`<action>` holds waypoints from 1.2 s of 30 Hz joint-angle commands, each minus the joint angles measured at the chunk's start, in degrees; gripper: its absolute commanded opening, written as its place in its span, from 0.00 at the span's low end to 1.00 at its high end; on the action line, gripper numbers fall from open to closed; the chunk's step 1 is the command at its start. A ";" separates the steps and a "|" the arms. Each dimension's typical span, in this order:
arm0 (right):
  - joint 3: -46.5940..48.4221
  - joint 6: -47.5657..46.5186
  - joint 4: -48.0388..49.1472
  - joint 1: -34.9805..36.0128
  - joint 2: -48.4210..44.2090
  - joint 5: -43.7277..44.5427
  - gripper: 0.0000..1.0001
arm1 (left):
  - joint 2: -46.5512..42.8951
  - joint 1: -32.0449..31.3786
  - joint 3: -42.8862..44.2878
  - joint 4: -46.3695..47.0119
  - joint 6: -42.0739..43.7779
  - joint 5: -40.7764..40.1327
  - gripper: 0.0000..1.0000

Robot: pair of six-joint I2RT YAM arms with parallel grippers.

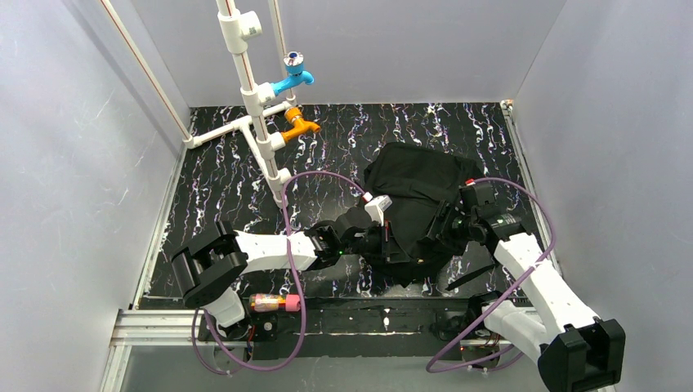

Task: Pack the student bag
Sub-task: Zip the student bag at the center of the board.

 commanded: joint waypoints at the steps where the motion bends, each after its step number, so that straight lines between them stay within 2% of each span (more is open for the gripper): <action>1: -2.91 8.37 4.19 1.96 -1.92 4.50 0.61 | -2.03 0.45 1.86 -1.67 0.32 -1.17 0.00; 4: -3.08 7.32 1.63 2.08 -2.75 7.42 0.62 | -2.31 0.45 1.61 -1.71 0.31 -1.23 0.00; 10: 7.20 -2.29 -11.87 2.14 -3.57 19.69 0.71 | -3.13 0.45 1.36 -2.48 0.08 -0.17 0.00; 14: 6.07 -1.95 -14.32 2.12 -5.85 14.36 0.75 | -4.02 0.29 2.55 -2.54 -0.53 1.70 0.00; 18: -1.35 4.49 -7.63 2.08 -10.63 7.65 0.74 | -5.63 -0.19 3.58 -4.66 0.48 1.14 0.00; 23: -11.98 21.30 7.26 2.08 -16.06 1.58 0.69 | -5.19 -0.62 3.80 -5.42 1.11 1.31 0.00; 25: -14.22 24.65 9.44 2.08 -17.23 4.82 0.60 | -4.52 -1.01 4.15 -5.42 1.99 1.15 0.00; 27: -14.38 24.74 9.11 2.08 -17.29 10.19 0.44 | -3.68 -1.05 4.46 -6.61 2.23 0.84 0.00; 28: -13.66 24.11 8.07 2.08 -17.14 14.81 0.33 | -3.85 -1.04 4.28 -8.18 3.18 -0.76 0.00; 29: -12.85 23.39 6.68 2.08 -17.09 19.69 0.14 | -4.43 -1.04 3.68 -10.56 4.27 -3.66 0.00; 30: -12.02 22.47 5.30 2.08 -16.99 22.84 0.01 | -5.33 -0.88 3.05 -13.38 5.63 -7.23 0.00; 32: -10.13 20.49 2.77 2.08 -16.59 27.25 0.01 | -7.82 0.27 1.72 -18.61 9.52 -15.49 0.00; 36: -7.03 13.79 2.26 1.72 -13.85 28.71 0.01 | -12.97 2.36 1.53 -30.73 19.17 -29.62 0.00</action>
